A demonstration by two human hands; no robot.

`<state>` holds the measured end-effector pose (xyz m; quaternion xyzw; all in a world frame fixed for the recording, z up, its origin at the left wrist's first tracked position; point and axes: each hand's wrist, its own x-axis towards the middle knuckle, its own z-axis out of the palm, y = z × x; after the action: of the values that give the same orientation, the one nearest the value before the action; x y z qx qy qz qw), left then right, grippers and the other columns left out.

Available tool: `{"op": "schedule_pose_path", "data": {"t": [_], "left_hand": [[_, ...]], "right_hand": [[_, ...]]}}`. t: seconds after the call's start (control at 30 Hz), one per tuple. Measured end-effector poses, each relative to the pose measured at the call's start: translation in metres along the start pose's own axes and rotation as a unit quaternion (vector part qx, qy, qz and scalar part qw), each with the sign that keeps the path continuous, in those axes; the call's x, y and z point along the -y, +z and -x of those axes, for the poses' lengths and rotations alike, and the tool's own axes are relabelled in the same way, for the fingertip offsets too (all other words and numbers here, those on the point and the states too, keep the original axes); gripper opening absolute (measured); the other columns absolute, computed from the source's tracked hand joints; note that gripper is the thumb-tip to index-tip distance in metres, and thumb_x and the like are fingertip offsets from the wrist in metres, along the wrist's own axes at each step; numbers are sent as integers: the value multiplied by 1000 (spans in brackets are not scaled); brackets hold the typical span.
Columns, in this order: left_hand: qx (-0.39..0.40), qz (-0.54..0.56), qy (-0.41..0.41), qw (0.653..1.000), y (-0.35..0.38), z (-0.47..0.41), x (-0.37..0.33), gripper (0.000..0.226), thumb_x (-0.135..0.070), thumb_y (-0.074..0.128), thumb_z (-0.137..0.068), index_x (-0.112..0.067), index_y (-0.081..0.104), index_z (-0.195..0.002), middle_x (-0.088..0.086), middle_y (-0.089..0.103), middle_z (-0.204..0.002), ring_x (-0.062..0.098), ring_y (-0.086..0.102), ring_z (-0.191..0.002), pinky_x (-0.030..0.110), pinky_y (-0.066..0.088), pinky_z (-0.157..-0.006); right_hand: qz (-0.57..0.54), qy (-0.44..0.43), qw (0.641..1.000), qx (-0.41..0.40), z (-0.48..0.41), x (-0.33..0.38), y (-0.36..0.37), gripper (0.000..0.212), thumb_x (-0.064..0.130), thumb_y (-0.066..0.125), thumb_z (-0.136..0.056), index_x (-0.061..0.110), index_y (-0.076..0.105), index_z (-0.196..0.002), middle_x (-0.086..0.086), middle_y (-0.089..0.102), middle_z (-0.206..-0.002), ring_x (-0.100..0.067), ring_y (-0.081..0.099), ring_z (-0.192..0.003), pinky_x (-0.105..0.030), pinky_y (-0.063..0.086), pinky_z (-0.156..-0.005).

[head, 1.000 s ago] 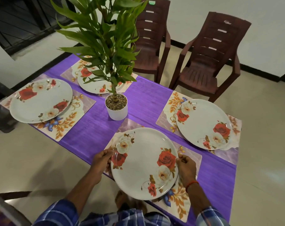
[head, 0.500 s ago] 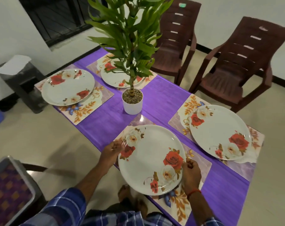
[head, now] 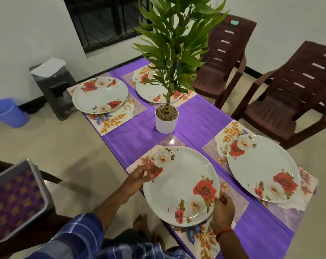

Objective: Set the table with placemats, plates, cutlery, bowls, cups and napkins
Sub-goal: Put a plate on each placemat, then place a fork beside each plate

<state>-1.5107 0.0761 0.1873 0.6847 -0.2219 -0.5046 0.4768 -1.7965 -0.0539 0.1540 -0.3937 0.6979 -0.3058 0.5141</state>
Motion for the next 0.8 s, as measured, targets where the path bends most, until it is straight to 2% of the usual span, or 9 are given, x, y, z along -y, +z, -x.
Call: {"op": "schedule_pose_path", "data": {"t": [0.17, 0.23, 0.33, 0.43, 0.5, 0.57, 0.63, 0.7, 0.8], "left_hand": [[19, -21, -16, 999, 2, -6, 6, 100, -80, 80, -52, -36, 53, -137, -12, 60, -137, 14, 60, -124, 32, 58, -96], [31, -38, -18, 999, 3, -8, 5, 105, -84, 78, -52, -35, 49, -140, -18, 55, -136, 11, 56, -126, 21, 56, -91], [40, -46, -31, 998, 3, -9, 3, 92, -75, 77, -63, -37, 47, -141, -14, 51, -142, 12, 52, -130, 14, 53, -83], [37, -65, -28, 997, -1, -10, 3, 90, -80, 78, -56, -43, 51, -134, -11, 49, -148, 16, 50, -135, 26, 54, -98], [38, -78, -16, 996, -3, -4, -6, 69, -66, 77, -74, -42, 51, -133, -13, 52, -146, 16, 52, -135, 29, 54, -101], [22, -92, 20, 995, -8, 2, -12, 46, -37, 76, -91, -34, 55, -132, -22, 63, -131, 6, 62, -123, 20, 56, -91], [-22, -109, 47, 993, -25, 6, -9, 39, -20, 76, -91, -21, 61, -127, -30, 61, -126, -10, 61, -112, 10, 51, -92], [-89, -185, 74, 976, -48, 9, -3, 45, -29, 81, -88, -23, 61, -127, -25, 45, -138, -8, 47, -126, 9, 39, -104], [-141, -250, 94, 953, -83, 18, 1, 62, -59, 73, -77, -30, 61, -131, -14, 44, -149, 7, 36, -142, 31, 31, -118]], "right_hand": [[20, 4, 1000, -18, 0, -2, 0, 21, 5, 60, -94, 14, 64, -112, -6, 70, -103, -27, 65, -95, -39, 56, -82], [17, 5, 1000, -25, 0, -3, 1, 23, 4, 61, -93, 14, 64, -114, -7, 70, -106, -29, 65, -97, -40, 55, -83], [23, -8, 999, -33, 3, -3, 1, 26, 3, 59, -93, 11, 62, -117, -8, 68, -108, -29, 63, -100, -37, 51, -83], [52, -33, 997, -44, 5, -7, 0, 22, 6, 60, -93, 10, 61, -115, -10, 65, -110, -29, 60, -98, -37, 50, -81], [106, -84, 989, -68, 8, -10, 1, 28, 25, 66, -92, 8, 64, -114, -14, 64, -113, -32, 60, -99, -45, 55, -86], [196, -173, 962, -81, 11, -14, 5, 45, 44, 69, -88, 7, 65, -113, -19, 65, -114, -37, 57, -107, -56, 53, -92], [256, -256, 930, -64, 19, -7, 23, 40, 33, 73, -86, 5, 64, -113, -22, 63, -121, -41, 52, -116, -60, 42, -101], [298, -334, 894, -25, 30, 6, 48, 28, 24, 72, -86, 11, 66, -110, -17, 63, -123, -38, 52, -119, -58, 36, -105], [323, -413, 850, 53, 42, 29, 94, 25, 25, 78, -84, 21, 68, -107, -7, 65, -122, -30, 54, -119, -49, 35, -107]]}}
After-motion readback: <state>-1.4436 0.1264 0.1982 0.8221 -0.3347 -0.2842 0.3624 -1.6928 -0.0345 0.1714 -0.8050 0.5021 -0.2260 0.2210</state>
